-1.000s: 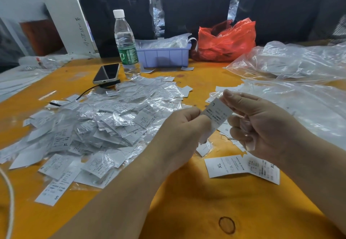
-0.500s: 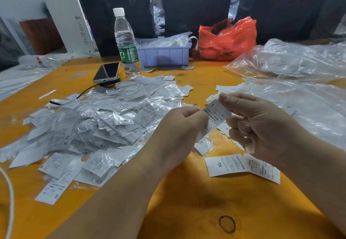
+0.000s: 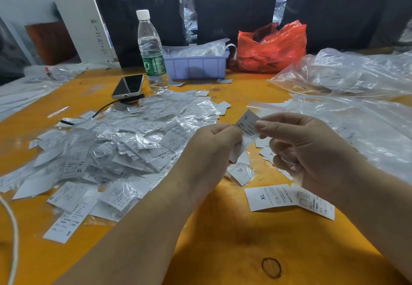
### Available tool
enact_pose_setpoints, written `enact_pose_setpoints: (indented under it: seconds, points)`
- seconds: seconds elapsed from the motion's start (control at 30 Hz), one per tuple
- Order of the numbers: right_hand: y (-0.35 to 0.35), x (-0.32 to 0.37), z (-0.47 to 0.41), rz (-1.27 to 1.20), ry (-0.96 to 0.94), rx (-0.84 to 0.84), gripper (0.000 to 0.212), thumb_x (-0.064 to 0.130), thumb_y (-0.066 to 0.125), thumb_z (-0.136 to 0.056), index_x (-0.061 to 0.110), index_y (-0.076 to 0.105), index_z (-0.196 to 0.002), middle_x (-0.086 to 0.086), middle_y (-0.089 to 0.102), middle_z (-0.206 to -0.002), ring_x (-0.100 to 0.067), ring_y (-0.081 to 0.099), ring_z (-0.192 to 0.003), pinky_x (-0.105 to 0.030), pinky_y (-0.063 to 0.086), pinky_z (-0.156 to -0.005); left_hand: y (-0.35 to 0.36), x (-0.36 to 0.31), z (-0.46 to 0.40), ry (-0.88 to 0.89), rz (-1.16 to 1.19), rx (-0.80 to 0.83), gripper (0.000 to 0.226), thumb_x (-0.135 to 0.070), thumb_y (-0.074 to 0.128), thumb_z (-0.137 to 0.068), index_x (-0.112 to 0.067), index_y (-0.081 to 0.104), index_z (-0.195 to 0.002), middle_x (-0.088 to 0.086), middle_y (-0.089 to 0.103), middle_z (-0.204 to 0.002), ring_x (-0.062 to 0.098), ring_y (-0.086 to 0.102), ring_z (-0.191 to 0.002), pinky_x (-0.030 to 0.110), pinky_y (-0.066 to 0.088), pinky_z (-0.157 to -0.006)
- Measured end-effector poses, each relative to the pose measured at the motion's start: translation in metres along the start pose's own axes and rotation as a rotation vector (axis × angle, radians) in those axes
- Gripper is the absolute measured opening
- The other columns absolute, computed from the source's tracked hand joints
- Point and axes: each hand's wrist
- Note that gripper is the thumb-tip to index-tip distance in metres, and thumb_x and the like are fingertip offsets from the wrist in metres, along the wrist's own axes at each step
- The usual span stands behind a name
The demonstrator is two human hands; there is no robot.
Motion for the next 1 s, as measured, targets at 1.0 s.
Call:
enact_pose_setpoints:
  seconds: [1.0]
  points:
    - [0.0001, -0.0038, -0.001, -0.042, 0.061, 0.082, 0.024, 0.019, 0.071, -0.071, 0.005, 0.073, -0.089, -0.002, 0.052, -0.062, -0.007, 0.022, -0.038, -0.017, 0.024, -0.035, -0.0064, -0.001, 0.0033, 0.083, 0.087, 0.009, 0.012, -0.019, 0.066, -0.09, -0.008, 0.07, -0.089, 0.001, 0.072, -0.07, 0.007, 0.048, -0.046, 0.02, 0.044, -0.046]
Point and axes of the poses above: each hand's wrist, its own z-axis away from the middle knuckle, its own y-axis out of the palm, x = y × z
